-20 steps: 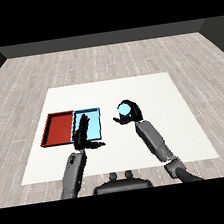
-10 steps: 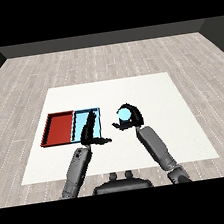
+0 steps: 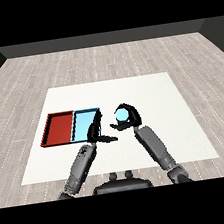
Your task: Pick the blue can and put it in the blue box
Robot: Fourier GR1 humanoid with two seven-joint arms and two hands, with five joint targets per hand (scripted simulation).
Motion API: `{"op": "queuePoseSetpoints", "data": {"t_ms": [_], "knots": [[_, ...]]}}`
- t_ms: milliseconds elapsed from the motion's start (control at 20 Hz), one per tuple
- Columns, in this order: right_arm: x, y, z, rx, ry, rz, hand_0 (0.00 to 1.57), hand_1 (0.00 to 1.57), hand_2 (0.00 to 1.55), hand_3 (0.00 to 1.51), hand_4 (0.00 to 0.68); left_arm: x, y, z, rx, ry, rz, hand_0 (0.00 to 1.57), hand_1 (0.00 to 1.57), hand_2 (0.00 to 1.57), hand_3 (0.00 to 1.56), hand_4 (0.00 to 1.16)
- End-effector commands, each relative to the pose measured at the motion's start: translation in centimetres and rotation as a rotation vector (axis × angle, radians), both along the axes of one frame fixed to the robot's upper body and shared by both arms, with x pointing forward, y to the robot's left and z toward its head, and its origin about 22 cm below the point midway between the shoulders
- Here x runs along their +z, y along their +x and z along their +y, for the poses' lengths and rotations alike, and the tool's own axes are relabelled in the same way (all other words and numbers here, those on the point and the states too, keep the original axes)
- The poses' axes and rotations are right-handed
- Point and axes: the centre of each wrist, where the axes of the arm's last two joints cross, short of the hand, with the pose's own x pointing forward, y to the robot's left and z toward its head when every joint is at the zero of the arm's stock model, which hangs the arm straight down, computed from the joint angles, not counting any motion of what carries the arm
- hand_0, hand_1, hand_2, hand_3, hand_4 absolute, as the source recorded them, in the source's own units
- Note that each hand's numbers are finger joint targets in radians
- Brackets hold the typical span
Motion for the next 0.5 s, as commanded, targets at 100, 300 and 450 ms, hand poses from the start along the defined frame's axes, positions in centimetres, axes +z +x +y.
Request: {"op": "queuePoseSetpoints", "data": {"t_ms": [100,300,450], "knots": [[0.9,0.4,0.5,0.027,0.014,-0.007,1.40,1.40,1.44,1.40,0.669,-2.7,-1.1,-0.9,-0.009,0.027,0.066,0.00,0.00,0.00,0.00,0.00],[1.7,-1.4,0.6,0.065,-0.017,-0.033,1.40,1.40,1.44,1.40,0.679,-3.0,0.3,-2.8,-0.004,0.042,0.046,0.00,0.00,0.00,0.00,0.00],[-0.2,-0.6,2.2,0.056,0.008,-0.021,1.39,1.39,1.45,1.42,0.681,-0.1,0.6,-2.1,-0.021,0.030,0.044,0.00,0.00,0.00,0.00,0.00]]}}
